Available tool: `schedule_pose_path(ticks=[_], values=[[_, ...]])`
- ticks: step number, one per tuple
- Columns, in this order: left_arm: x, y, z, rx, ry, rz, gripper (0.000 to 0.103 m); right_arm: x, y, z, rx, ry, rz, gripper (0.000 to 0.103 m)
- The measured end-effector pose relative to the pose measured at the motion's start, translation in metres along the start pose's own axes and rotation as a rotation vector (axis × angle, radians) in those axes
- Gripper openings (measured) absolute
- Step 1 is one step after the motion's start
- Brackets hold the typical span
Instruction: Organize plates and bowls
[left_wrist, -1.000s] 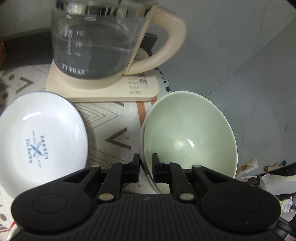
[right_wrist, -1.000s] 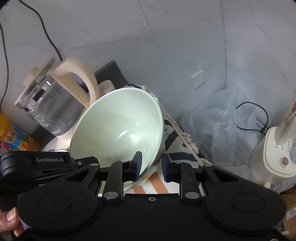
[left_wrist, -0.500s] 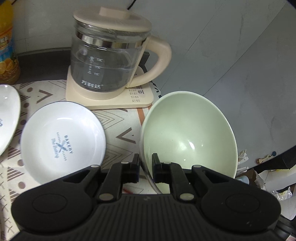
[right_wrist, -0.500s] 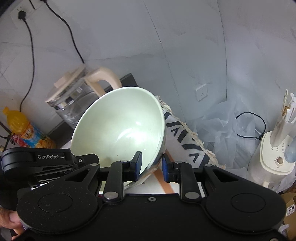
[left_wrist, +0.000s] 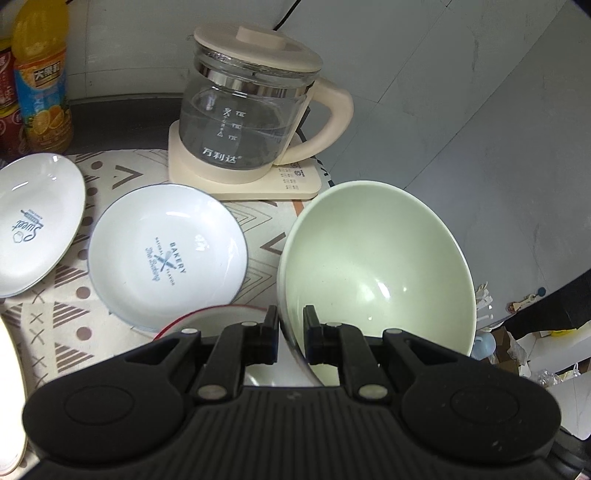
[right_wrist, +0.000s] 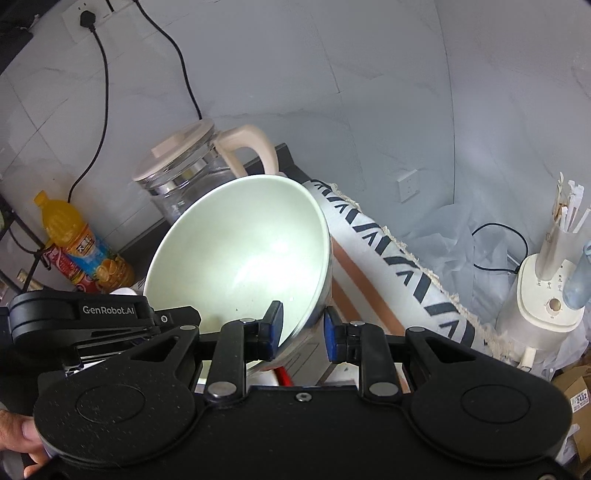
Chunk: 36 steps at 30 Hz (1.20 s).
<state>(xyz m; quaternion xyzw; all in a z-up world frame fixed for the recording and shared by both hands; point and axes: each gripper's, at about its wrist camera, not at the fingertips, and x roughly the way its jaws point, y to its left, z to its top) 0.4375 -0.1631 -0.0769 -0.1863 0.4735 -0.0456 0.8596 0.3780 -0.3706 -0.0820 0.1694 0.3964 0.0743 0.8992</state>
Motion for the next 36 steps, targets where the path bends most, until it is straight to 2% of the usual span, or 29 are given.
schedule_pose_path(ticks=[18,36], values=[[-0.02,0.024,-0.036,-0.004,0.022,0.008,0.011,-0.017,0.017,-0.042,-0.035,0.014,-0.013,0.023],[-0.03,0.06,-0.055,-0.081,0.057,0.038,0.012,-0.017,0.042,-0.058,-0.104,0.058,0.002,0.023]])
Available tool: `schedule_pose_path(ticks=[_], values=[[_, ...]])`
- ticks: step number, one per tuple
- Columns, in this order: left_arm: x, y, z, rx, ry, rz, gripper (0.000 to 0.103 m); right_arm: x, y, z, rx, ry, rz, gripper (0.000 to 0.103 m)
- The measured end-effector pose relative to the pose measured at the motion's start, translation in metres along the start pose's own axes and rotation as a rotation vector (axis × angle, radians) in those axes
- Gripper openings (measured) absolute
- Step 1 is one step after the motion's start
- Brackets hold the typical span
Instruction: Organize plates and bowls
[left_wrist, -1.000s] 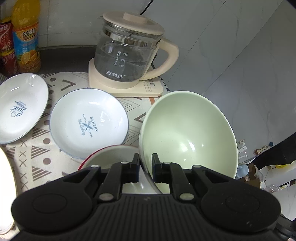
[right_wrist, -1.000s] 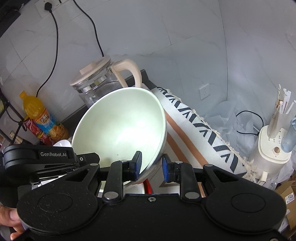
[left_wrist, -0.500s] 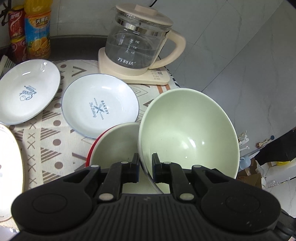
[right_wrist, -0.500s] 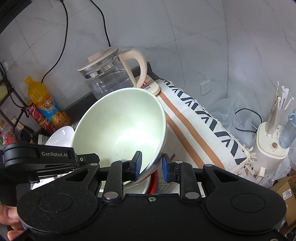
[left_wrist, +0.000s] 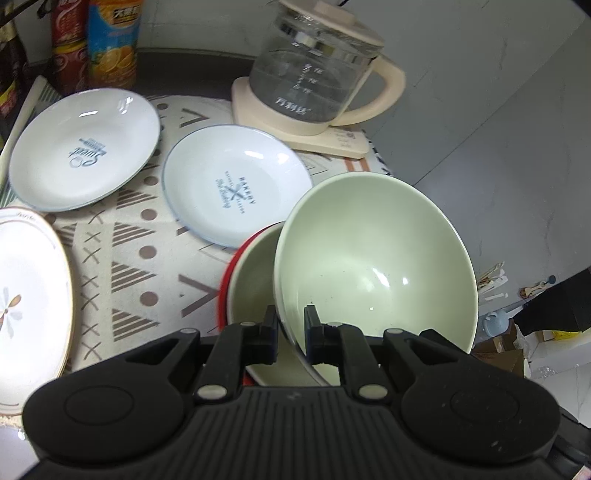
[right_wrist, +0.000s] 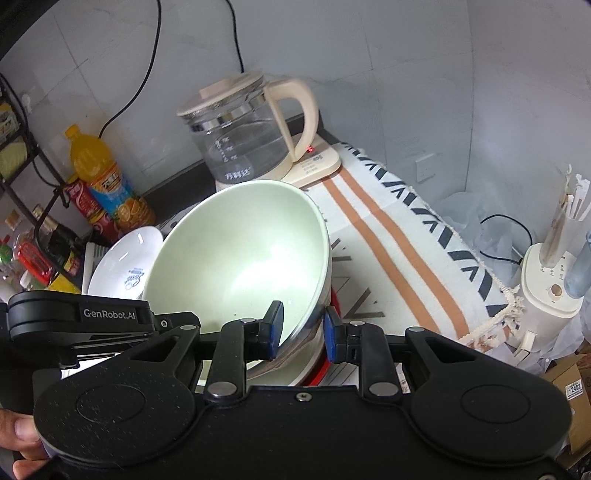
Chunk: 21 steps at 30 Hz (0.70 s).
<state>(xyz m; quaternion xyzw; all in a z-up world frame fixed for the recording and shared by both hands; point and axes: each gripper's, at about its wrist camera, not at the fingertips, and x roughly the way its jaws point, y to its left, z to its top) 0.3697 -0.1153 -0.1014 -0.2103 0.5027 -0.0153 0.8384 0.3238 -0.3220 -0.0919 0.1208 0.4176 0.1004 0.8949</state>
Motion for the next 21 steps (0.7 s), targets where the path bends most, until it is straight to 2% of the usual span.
schedule_pose_path(ticks=[6,15,21], values=[[0.006,0.01,-0.003,-0.023,0.032,0.026,0.012,0.012,0.006,-0.008,-0.014,0.037,0.0,0.023],[0.009,0.013,0.002,-0.034,0.065,0.001,0.016,0.022,0.006,-0.011,-0.001,0.077,-0.027,0.023],[0.004,0.017,0.008,-0.05,0.083,-0.024,0.023,0.021,0.008,-0.009,-0.001,0.078,-0.023,0.027]])
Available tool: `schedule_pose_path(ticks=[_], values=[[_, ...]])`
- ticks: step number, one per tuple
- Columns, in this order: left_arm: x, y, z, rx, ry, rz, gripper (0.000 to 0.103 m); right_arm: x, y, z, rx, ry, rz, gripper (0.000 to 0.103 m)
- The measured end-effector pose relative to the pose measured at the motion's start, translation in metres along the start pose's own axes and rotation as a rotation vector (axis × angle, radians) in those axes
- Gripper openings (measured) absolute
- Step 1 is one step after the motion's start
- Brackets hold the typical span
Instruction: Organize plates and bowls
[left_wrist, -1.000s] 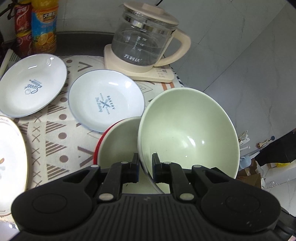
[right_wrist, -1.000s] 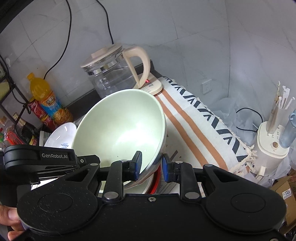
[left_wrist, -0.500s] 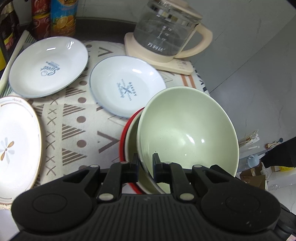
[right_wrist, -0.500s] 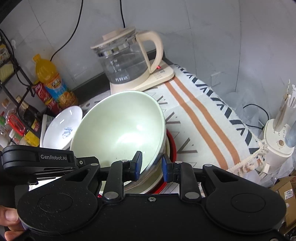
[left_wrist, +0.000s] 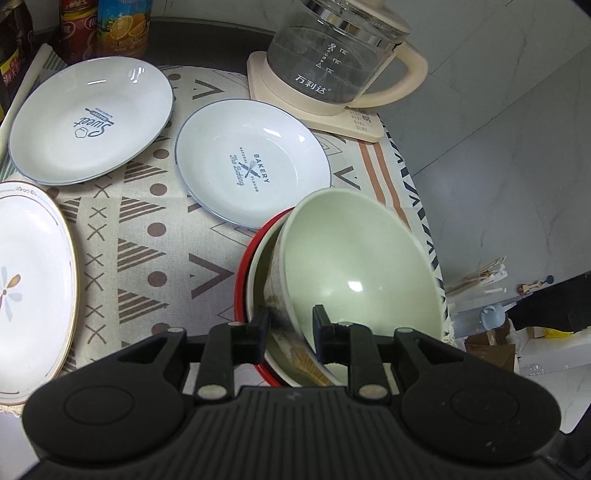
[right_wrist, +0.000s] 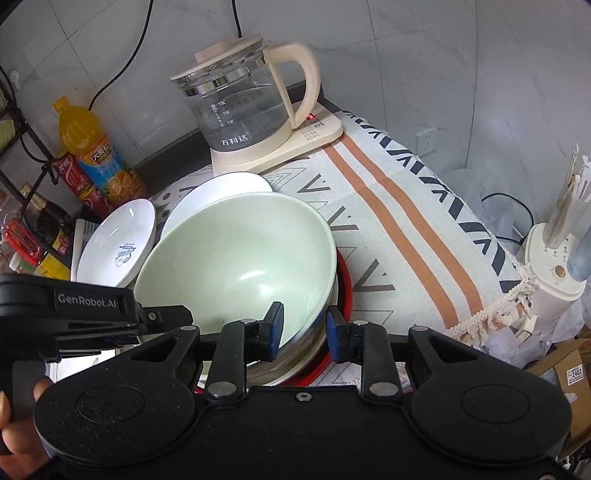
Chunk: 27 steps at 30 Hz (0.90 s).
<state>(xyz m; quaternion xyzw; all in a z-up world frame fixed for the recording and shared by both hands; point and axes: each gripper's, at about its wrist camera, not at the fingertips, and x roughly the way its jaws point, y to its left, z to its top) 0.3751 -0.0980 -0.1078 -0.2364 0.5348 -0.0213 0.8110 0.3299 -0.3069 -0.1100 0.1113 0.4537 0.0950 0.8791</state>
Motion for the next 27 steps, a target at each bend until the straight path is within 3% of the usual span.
schedule_pose_path(ticks=[3,5,7,20,24,25,27], values=[[-0.01,0.0,0.0,0.019,-0.034,0.008,0.033,-0.002,-0.001,-0.001,0.018,0.0,0.004,0.037],[-0.016,0.001,0.0,0.027,-0.056,0.008,0.047,-0.008,0.0,0.0,0.012,-0.019,-0.005,0.057],[-0.021,0.003,0.0,0.028,-0.064,0.009,0.052,-0.011,0.0,-0.001,0.011,-0.029,-0.009,0.063],[-0.054,0.05,-0.012,0.011,-0.125,0.027,0.068,-0.033,0.024,-0.012,-0.014,-0.1,-0.009,0.062],[-0.069,0.07,-0.02,0.004,-0.141,0.012,0.083,-0.038,0.038,-0.017,-0.028,-0.12,0.014,0.063],[-0.073,0.074,-0.021,0.004,-0.147,0.013,0.086,-0.039,0.043,-0.018,-0.031,-0.124,0.023,0.068],[-0.08,0.083,-0.025,0.0,-0.159,0.027,0.089,-0.041,0.051,-0.02,-0.039,-0.135,0.029,0.092]])
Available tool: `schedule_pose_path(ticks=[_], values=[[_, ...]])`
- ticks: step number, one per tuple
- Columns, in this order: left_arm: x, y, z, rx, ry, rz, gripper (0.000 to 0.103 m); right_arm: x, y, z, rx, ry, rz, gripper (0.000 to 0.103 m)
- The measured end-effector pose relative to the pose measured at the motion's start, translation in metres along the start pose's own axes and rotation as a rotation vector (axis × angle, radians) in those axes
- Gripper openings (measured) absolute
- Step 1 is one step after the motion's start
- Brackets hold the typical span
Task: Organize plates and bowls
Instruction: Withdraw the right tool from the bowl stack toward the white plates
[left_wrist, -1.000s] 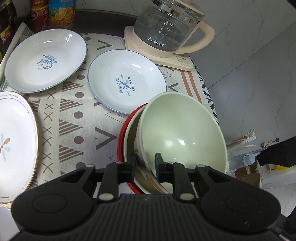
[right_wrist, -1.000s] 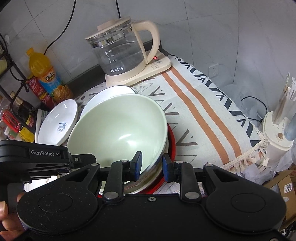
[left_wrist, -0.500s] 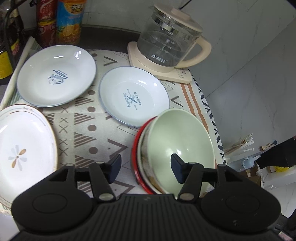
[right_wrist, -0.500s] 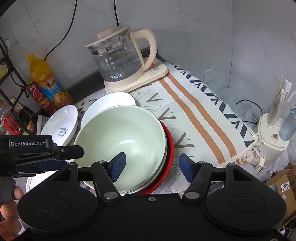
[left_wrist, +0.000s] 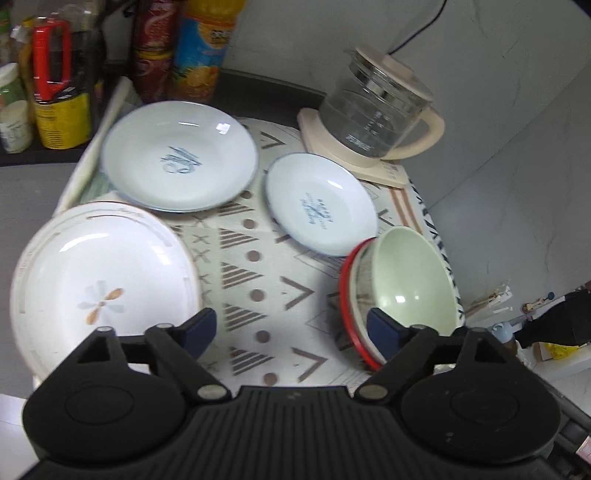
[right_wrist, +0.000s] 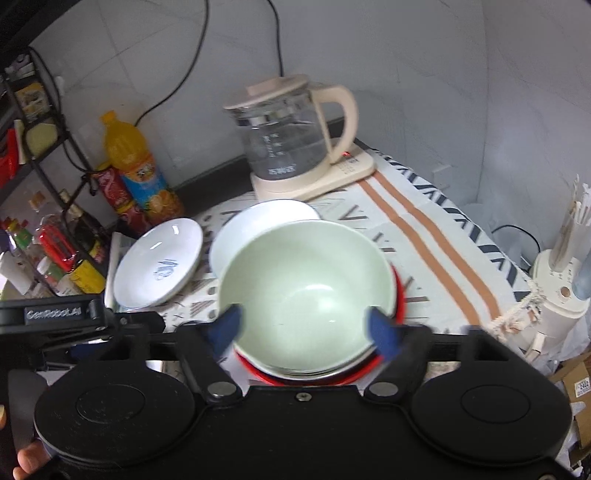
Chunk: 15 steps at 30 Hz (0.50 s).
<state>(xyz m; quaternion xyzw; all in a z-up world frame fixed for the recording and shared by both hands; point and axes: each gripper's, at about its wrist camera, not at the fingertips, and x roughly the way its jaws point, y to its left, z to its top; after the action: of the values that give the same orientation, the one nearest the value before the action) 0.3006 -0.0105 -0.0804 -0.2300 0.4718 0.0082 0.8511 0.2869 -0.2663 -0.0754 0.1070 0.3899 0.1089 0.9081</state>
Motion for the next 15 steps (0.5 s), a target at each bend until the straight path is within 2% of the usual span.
schedule_pose_path(ticks=[1,5,15], values=[[-0.004,0.004,-0.001,-0.002,-0.006,0.005,0.09,-0.001,0.004,-0.002,-0.007,-0.013,0.0,0.103],[-0.019,0.021,-0.003,0.004,-0.029,0.044,0.098,0.001,0.021,-0.006,-0.026,-0.008,0.013,0.103],[-0.052,0.076,-0.009,-0.09,-0.091,0.099,0.103,0.008,0.066,-0.015,-0.094,0.017,0.07,0.103]])
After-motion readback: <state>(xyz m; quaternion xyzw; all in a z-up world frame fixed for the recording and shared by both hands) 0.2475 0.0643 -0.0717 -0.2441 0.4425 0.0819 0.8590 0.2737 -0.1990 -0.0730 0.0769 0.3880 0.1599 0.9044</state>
